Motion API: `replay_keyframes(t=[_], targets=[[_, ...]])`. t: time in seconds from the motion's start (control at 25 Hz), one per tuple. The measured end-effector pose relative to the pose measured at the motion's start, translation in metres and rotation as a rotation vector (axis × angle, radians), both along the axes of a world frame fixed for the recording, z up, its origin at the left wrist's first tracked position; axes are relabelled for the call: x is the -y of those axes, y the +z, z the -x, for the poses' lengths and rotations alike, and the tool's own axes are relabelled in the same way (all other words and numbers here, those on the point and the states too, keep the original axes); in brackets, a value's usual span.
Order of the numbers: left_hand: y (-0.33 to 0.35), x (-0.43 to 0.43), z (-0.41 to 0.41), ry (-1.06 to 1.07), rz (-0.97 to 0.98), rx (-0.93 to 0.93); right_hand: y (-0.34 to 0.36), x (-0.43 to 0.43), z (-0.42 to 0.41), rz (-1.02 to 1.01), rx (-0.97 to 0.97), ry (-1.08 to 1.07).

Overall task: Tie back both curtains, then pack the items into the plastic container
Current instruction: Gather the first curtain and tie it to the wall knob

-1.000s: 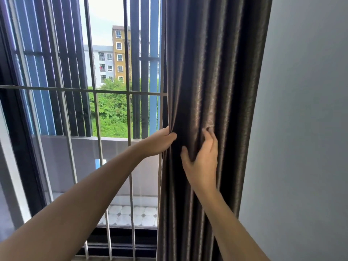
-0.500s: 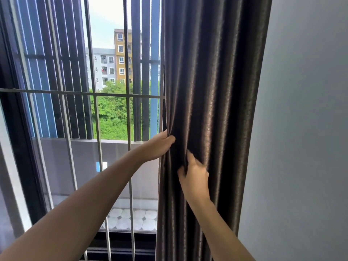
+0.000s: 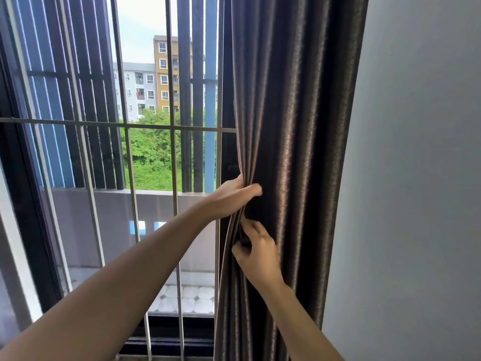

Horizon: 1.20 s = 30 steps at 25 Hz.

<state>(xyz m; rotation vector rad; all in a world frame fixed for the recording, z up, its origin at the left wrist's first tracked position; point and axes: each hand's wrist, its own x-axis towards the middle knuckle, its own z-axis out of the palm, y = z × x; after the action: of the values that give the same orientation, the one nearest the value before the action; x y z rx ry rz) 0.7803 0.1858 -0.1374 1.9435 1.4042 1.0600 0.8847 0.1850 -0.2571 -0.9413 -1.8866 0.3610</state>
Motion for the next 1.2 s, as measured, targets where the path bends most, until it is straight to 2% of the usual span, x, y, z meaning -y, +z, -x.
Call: replay_keyframes(t=[0.08,0.12,0.24,0.32,0.48,0.6,0.68,0.8,1.08,1.2], targets=[[0.000,-0.004,0.000,0.060,-0.052,-0.134,-0.006,0.004,-0.005,0.046,0.056,0.033],[0.000,-0.006,0.002,0.093,-0.073,-0.189,-0.007,0.006,-0.009,-0.025,0.056,-0.014],[-0.002,-0.014,0.014,0.114,-0.034,-0.192,0.012,0.007,-0.025,-0.337,-0.178,-0.312],[-0.004,-0.018,0.019,0.063,-0.011,-0.143,0.044,0.003,-0.032,-0.373,-0.254,-0.397],[-0.004,-0.016,0.019,0.015,-0.004,-0.102,0.095,-0.009,-0.032,-0.125,-0.128,-0.312],[-0.004,-0.013,0.014,0.037,-0.016,-0.112,0.072,-0.014,-0.027,-0.064,0.070,-0.367],[-0.004,-0.013,0.012,0.050,-0.034,-0.132,0.037,-0.008,-0.023,-0.017,0.152,-0.279],[-0.003,-0.016,0.012,0.040,-0.026,-0.148,0.010,0.000,-0.020,-0.010,0.116,-0.171],[-0.003,-0.015,0.005,0.003,0.041,-0.092,0.009,-0.014,-0.014,0.015,0.160,-0.109],[-0.006,-0.016,0.003,0.039,-0.079,-0.140,0.005,-0.013,-0.011,0.030,0.159,-0.069]])
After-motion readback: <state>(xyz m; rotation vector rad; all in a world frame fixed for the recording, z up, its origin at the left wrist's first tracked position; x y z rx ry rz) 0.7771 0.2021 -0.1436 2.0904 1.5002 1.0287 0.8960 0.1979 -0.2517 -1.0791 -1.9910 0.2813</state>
